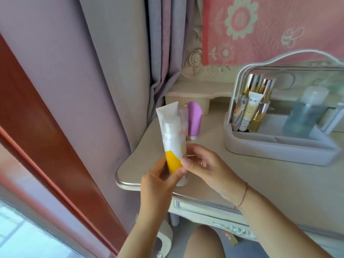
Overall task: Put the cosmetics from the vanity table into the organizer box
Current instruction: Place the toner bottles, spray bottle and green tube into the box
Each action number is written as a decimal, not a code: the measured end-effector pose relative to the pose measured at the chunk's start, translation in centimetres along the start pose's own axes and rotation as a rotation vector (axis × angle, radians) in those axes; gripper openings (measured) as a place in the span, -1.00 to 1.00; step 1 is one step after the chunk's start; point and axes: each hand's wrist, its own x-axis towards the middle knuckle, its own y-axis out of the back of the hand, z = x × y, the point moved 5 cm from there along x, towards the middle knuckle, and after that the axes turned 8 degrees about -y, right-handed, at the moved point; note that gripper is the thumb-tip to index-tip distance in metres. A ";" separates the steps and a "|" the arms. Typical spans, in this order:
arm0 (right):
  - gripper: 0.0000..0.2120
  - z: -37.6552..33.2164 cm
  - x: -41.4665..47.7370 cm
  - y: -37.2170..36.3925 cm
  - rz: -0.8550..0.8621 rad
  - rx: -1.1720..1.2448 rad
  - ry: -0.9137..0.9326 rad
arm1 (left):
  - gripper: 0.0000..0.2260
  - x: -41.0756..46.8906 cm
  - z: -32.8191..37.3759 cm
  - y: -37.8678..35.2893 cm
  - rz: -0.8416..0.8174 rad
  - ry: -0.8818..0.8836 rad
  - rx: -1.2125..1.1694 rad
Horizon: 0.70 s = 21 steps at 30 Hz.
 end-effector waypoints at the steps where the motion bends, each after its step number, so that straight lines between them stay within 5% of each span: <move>1: -0.64 -0.2 -0.7 0.7 -0.036 0.030 -0.009 | -0.70 -0.2 0.3 -1.0 -0.024 -0.016 -0.012; 11: -0.60 -3.8 -5.9 13.6 0.175 -0.083 0.011 | -0.71 2.8 5.5 -13.6 -0.404 -0.212 -0.054; 15: -0.70 -4.4 -6.1 19.7 0.441 -0.151 0.086 | -0.52 4.3 4.1 -16.3 -0.381 -0.196 0.123; 21: -0.68 -3.2 -3.4 25.7 0.789 -0.337 0.110 | -0.63 4.6 1.0 -16.4 -0.343 -0.143 0.206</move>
